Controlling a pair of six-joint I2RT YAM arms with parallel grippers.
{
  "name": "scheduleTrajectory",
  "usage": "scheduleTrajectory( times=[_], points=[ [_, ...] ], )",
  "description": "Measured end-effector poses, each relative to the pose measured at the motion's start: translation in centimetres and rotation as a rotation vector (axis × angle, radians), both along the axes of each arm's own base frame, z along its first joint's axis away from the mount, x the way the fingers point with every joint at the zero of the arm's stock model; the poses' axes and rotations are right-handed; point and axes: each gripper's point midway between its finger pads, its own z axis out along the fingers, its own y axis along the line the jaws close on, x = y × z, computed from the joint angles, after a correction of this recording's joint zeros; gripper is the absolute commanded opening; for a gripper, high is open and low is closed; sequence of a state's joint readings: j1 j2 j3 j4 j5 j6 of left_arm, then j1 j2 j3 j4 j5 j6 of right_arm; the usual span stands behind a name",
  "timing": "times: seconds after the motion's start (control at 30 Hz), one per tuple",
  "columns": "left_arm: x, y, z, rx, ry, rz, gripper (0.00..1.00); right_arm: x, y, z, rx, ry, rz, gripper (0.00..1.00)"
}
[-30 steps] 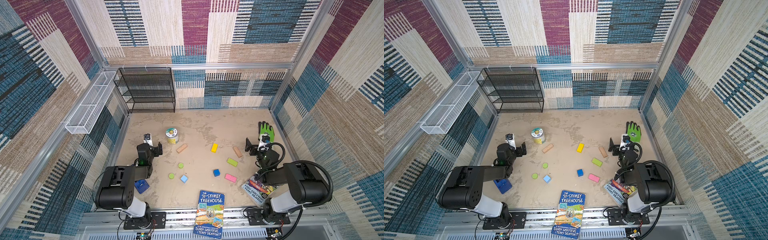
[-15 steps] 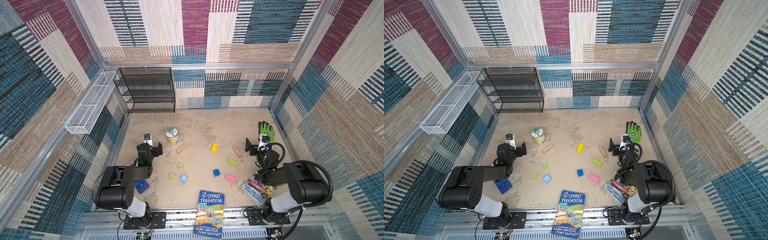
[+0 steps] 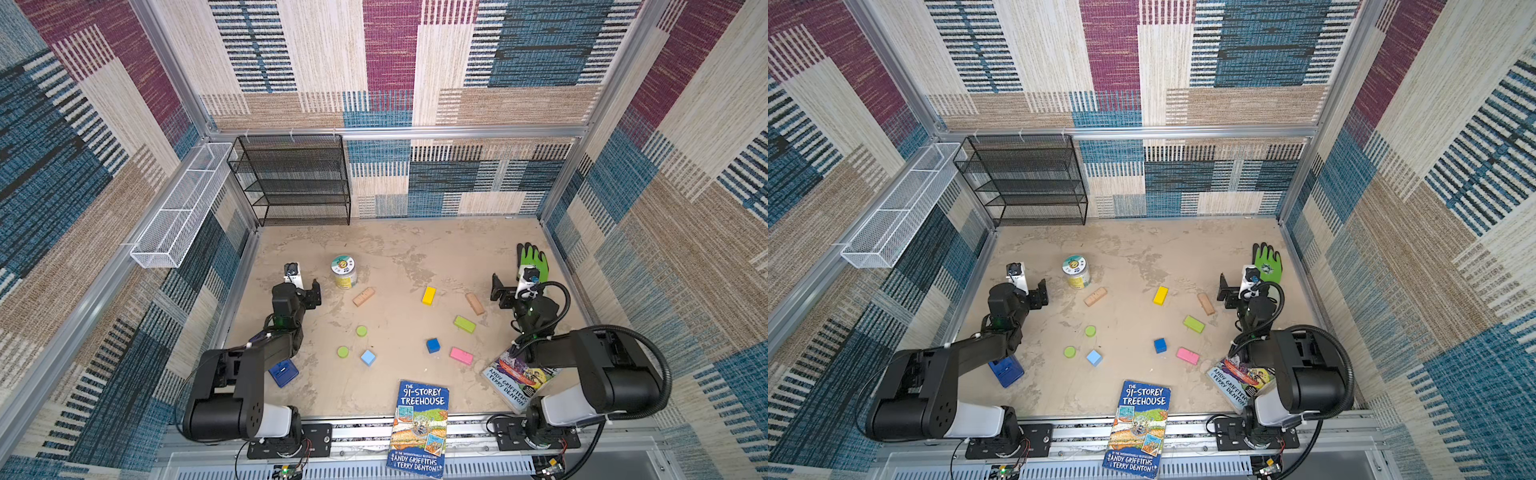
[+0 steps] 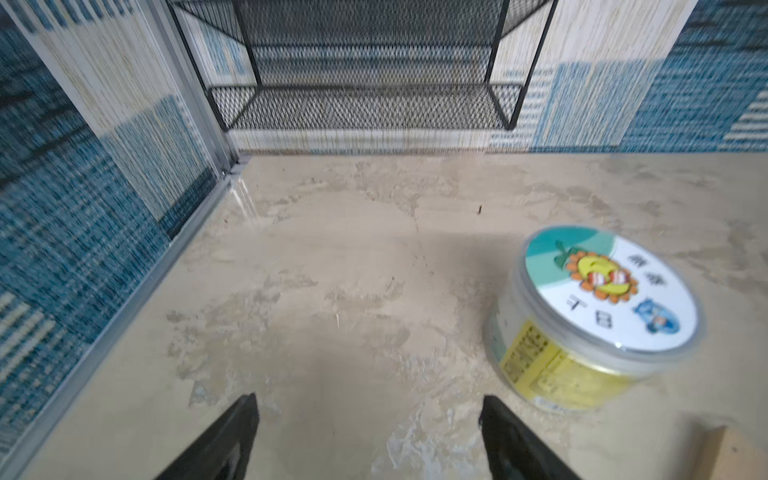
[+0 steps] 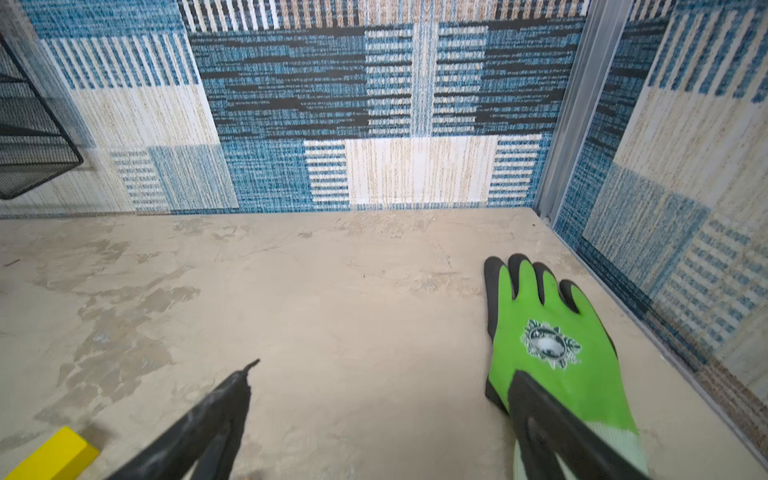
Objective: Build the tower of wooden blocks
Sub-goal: 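Move the right gripper toward the wooden plank while the left arm reaches forward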
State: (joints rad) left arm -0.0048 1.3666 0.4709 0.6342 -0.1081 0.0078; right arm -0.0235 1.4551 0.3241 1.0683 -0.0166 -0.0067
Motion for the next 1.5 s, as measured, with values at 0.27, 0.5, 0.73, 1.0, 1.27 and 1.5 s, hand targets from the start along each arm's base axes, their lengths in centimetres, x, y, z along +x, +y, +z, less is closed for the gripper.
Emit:
scheduleTrajectory(
  times=[0.27,0.5,0.73,1.0,1.27,1.5],
  points=[
    [-2.0,-2.8,5.6,-0.033,-0.007,-0.047,0.8,2.2,0.0,3.9,0.045,0.081,-0.001,0.88],
    [-2.5,-8.7,12.4,-0.034,0.001,-0.193,0.8,1.3,2.1,2.3,0.14,0.284,0.08,0.83],
    [-3.3,-13.6,13.9,-0.106,0.119,-0.327,0.8,-0.1,5.0,-0.5,0.187,0.49,0.148,0.83],
    [-5.6,-18.9,10.5,-0.174,0.251,-0.477,0.8,-1.4,8.0,-5.6,0.167,0.733,0.199,0.83],
    [-6.1,-20.3,9.0,-0.165,0.298,-0.517,0.81,-2.6,8.9,-10.4,0.152,0.929,0.197,0.83],
    [-6.2,-20.2,8.2,-0.153,0.307,-0.513,0.81,-3.5,9.1,-12.1,0.128,1.011,0.182,0.79]
  ],
)
